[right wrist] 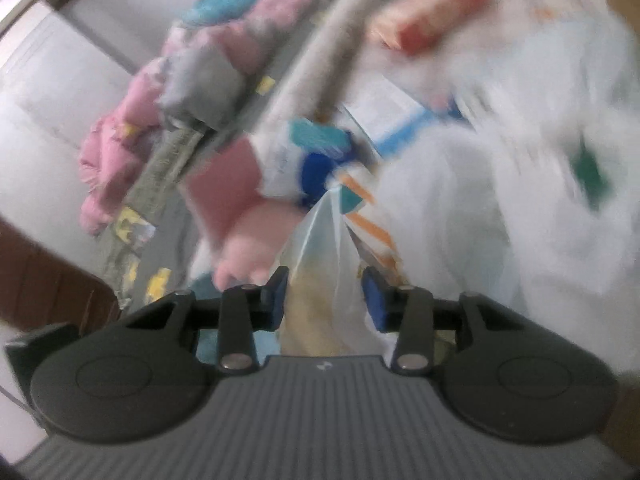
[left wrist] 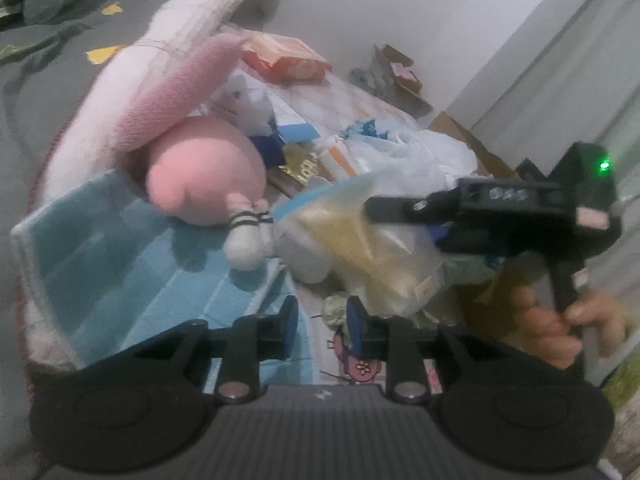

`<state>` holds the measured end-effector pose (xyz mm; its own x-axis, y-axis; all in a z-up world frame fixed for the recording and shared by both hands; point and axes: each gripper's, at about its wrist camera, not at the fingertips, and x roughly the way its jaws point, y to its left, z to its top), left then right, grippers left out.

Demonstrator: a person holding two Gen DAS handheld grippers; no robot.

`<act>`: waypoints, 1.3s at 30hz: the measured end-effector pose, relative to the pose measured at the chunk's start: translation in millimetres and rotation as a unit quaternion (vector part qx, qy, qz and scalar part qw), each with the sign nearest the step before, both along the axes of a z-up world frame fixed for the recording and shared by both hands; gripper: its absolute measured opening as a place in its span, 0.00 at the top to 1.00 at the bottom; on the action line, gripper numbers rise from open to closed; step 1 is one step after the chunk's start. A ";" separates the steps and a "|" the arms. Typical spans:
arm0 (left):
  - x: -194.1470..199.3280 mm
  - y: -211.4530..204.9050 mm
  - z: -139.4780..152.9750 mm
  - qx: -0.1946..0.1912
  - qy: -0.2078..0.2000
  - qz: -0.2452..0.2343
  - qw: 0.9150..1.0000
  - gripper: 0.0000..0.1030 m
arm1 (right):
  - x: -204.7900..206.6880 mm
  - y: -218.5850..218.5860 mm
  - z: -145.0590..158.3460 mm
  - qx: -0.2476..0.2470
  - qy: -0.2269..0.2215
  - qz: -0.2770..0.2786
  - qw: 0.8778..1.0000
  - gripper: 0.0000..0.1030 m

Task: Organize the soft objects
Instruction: 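Carry the cotton swab bag to the cardboard box and release it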

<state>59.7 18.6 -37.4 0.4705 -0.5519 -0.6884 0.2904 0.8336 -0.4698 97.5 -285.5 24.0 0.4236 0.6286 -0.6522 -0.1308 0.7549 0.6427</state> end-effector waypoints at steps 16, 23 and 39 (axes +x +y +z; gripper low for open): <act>31.3 -34.3 -18.1 -0.021 0.050 -0.059 0.997 0.45 | -15.3 1.6 -12.9 -0.016 0.042 0.021 0.999 0.48; 26.9 -40.8 -9.7 -0.026 0.034 -0.068 0.997 0.52 | -21.1 -3.5 -11.5 0.016 0.038 0.025 0.999 0.67; -22.5 -74.1 100.8 0.027 -0.103 -0.096 0.990 0.56 | -63.7 -36.2 73.9 0.073 -0.074 0.001 0.995 0.70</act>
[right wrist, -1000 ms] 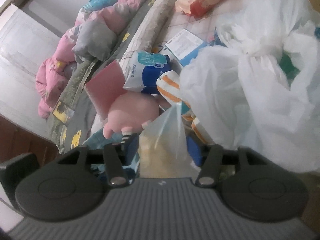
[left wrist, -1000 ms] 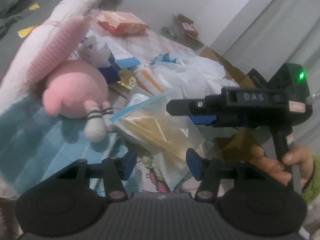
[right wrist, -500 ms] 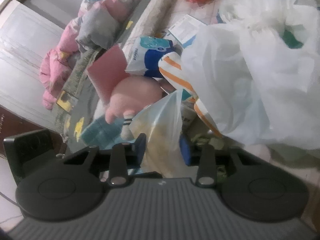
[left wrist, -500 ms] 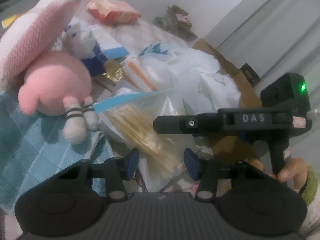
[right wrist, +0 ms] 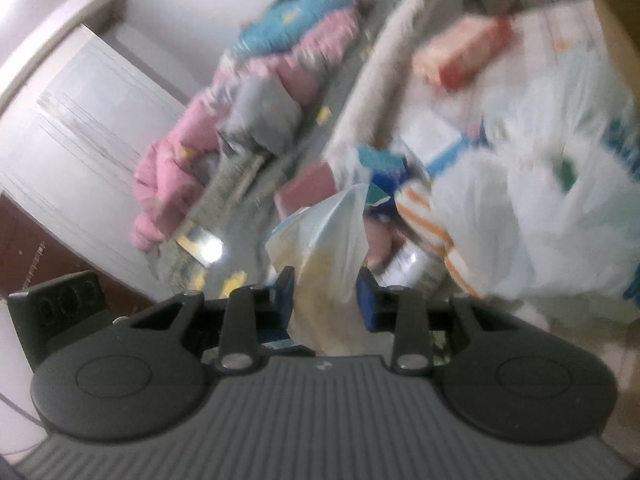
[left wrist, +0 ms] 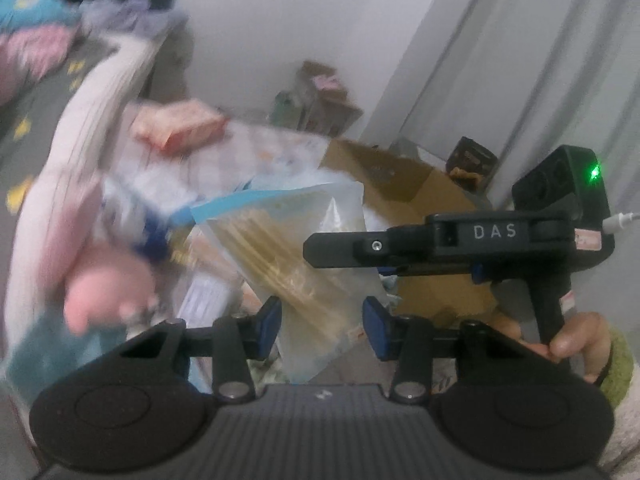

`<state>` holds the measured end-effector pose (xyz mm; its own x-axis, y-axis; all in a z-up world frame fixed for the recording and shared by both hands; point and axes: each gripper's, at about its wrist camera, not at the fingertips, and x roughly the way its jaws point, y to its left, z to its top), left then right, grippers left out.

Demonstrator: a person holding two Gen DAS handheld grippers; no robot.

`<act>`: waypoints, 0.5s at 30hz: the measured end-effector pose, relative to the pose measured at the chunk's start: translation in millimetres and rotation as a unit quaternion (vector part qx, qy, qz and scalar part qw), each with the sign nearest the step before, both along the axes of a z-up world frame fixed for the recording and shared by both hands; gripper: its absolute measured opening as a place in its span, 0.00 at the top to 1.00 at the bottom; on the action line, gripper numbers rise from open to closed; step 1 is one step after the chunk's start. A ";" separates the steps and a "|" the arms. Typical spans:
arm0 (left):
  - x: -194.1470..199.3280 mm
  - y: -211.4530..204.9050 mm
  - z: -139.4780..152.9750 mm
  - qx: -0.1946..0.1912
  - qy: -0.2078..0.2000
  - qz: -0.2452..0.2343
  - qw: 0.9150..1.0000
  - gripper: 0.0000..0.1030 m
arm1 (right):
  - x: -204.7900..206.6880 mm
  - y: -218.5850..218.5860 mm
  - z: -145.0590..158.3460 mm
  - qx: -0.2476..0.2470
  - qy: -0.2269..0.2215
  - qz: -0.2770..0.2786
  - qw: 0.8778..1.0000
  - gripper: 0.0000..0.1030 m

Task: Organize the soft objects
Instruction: 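Carry the cotton swab bag to the cardboard box and release it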

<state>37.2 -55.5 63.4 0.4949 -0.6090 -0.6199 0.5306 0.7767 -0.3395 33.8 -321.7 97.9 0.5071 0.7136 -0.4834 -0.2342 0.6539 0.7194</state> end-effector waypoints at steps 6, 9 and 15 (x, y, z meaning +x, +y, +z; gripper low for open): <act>11.3 -55.3 45.1 0.019 -0.047 -0.051 0.997 0.56 | -10.1 -50.3 43.1 0.014 -0.044 -0.051 0.998 0.70; 27.4 -93.8 62.4 0.028 -0.066 -0.084 0.994 0.56 | -8.2 -87.2 60.3 0.023 -0.054 -0.089 0.994 0.70; 82.6 -183.2 74.8 0.049 -0.056 -0.138 0.988 0.55 | 18.6 -174.2 74.3 0.037 -0.036 -0.170 0.984 0.70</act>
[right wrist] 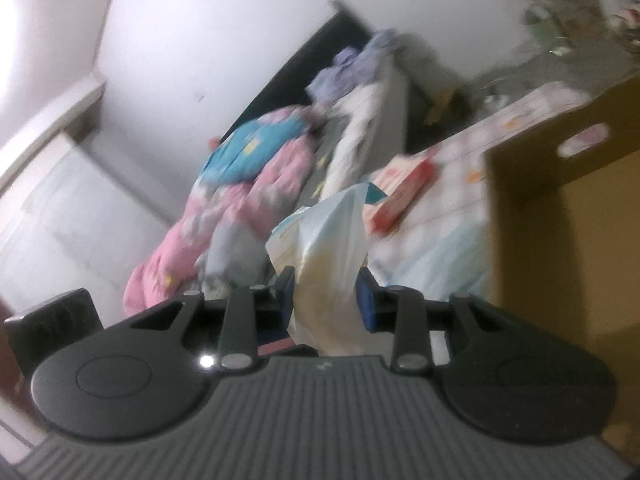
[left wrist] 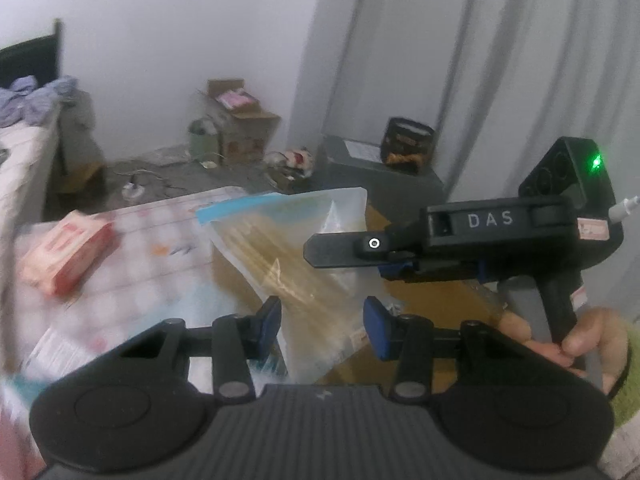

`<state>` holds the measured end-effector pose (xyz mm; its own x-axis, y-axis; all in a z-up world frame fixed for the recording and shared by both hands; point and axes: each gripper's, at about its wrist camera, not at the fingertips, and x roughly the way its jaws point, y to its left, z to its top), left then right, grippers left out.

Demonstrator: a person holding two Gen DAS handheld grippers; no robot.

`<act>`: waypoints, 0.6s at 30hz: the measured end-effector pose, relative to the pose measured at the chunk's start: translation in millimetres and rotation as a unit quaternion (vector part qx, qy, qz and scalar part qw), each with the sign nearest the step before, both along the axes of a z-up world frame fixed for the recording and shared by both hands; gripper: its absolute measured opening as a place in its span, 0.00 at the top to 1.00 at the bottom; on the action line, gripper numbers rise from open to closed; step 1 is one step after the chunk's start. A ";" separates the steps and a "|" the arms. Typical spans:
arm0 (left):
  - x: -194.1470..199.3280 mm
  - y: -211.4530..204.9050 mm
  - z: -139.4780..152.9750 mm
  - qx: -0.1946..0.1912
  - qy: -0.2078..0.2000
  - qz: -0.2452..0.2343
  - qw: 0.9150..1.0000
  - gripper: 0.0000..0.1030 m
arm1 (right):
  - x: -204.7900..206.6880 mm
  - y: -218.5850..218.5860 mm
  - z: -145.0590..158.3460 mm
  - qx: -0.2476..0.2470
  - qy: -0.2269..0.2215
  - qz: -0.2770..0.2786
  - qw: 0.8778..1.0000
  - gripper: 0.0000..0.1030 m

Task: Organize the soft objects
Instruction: 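Carry the cotton swab bag to the cardboard box and release it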

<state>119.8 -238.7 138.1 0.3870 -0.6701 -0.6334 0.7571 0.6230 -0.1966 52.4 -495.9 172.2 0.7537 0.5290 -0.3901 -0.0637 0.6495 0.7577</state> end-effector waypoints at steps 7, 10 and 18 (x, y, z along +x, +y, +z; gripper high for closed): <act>78.8 -82.8 -32.2 0.040 0.051 -0.023 0.998 0.55 | 58.5 -96.3 -37.8 0.042 0.074 -0.053 0.995 0.70; 104.1 -106.2 -51.7 0.068 0.064 -0.026 0.995 0.55 | 83.9 -121.3 -68.1 0.058 0.112 -0.061 0.990 0.70; 147.6 -144.0 -89.1 0.139 0.039 -0.013 0.989 0.55 | 141.8 -147.5 -159.1 0.111 0.193 -0.068 0.973 0.70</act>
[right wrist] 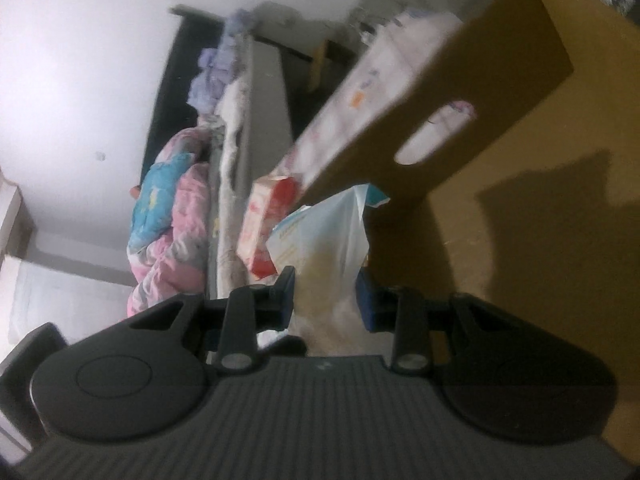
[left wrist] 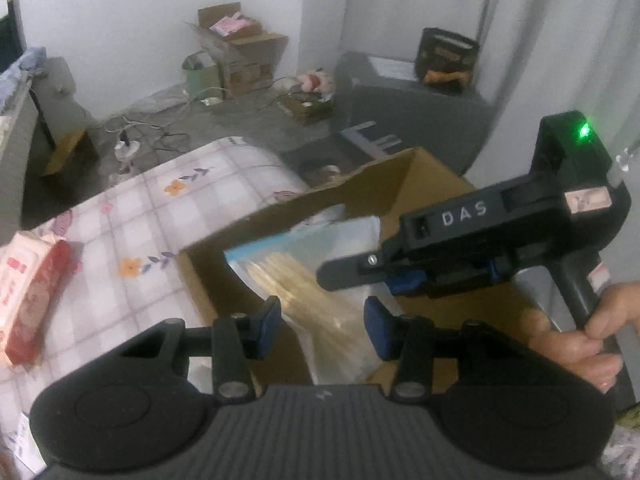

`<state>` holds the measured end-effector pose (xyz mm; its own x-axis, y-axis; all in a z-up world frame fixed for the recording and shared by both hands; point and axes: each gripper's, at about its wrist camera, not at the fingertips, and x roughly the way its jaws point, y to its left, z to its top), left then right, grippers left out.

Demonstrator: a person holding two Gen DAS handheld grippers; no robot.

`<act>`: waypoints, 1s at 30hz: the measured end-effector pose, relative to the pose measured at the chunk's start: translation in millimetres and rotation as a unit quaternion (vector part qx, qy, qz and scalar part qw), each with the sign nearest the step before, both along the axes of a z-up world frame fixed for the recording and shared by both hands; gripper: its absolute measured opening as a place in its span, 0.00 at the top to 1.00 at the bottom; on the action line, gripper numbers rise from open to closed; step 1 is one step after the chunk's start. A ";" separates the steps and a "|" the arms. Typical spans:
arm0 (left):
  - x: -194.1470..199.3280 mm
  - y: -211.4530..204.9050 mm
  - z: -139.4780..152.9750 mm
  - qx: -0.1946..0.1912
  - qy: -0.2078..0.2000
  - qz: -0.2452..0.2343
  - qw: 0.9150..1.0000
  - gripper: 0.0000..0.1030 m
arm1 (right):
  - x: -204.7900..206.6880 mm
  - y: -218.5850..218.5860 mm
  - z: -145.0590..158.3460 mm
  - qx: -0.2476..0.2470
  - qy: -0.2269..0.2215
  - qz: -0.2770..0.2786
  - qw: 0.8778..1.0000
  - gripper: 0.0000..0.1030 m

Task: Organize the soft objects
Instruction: 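Carry the cotton swab bag to the cardboard box and release it, then grasp the white-blue box on the bed with the left gripper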

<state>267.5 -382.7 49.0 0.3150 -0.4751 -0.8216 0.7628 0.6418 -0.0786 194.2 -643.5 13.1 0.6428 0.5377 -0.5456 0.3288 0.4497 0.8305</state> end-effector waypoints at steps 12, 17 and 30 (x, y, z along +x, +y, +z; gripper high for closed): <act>34.0 11.3 -5.4 0.015 -0.014 0.038 0.999 0.49 | 54.2 10.4 -73.1 0.018 0.061 0.019 0.998 0.69; 40.9 15.4 -8.7 0.020 -0.010 0.052 0.998 0.46 | 63.8 18.9 -93.2 0.016 0.080 0.029 0.996 0.67; 28.2 46.8 16.7 -0.006 -0.009 0.083 0.996 0.33 | 54.0 15.6 -70.5 -0.013 0.055 -0.012 0.998 0.28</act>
